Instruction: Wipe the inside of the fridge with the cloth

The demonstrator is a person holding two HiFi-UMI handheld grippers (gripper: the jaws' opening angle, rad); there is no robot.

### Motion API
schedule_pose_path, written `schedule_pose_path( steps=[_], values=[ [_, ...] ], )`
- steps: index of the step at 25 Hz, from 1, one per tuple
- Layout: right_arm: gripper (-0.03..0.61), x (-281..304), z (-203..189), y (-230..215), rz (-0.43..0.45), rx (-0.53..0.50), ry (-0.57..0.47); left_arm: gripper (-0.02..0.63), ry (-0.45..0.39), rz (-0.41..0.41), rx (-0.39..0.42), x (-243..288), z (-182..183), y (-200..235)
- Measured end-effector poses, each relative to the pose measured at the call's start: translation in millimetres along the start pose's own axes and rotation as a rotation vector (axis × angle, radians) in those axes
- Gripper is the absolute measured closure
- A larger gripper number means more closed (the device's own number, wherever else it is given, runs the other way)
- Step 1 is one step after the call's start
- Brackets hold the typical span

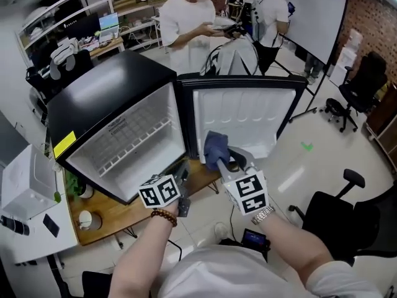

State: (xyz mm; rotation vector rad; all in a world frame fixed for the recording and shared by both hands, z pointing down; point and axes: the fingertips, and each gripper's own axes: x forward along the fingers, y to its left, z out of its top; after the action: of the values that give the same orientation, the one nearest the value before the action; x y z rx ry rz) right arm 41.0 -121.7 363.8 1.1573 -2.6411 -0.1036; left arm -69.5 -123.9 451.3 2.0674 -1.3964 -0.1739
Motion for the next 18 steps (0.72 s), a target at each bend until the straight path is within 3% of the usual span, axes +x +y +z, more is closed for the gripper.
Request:
schedule_pose_path(
  steps=[5, 9, 13, 18],
  values=[
    [0.468, 6, 14, 28, 0.102, 0.004, -0.02, 0.597, -0.067, 0.042, 0.306, -49, 34, -29],
    [0.468, 15, 27, 63, 0.18, -0.007, -0.044, 0.606, -0.121, 0.088, 0.477, -87, 53, -37],
    [0.468, 21, 41, 89, 0.277, -0.02, -0.074, 0.609, -0.154, 0.146, 0.556, -112, 62, -43],
    [0.468, 27, 49, 102, 0.372, -0.037, -0.091, 0.609, -0.192, 0.228, 0.574, -129, 73, -40]
  ],
)
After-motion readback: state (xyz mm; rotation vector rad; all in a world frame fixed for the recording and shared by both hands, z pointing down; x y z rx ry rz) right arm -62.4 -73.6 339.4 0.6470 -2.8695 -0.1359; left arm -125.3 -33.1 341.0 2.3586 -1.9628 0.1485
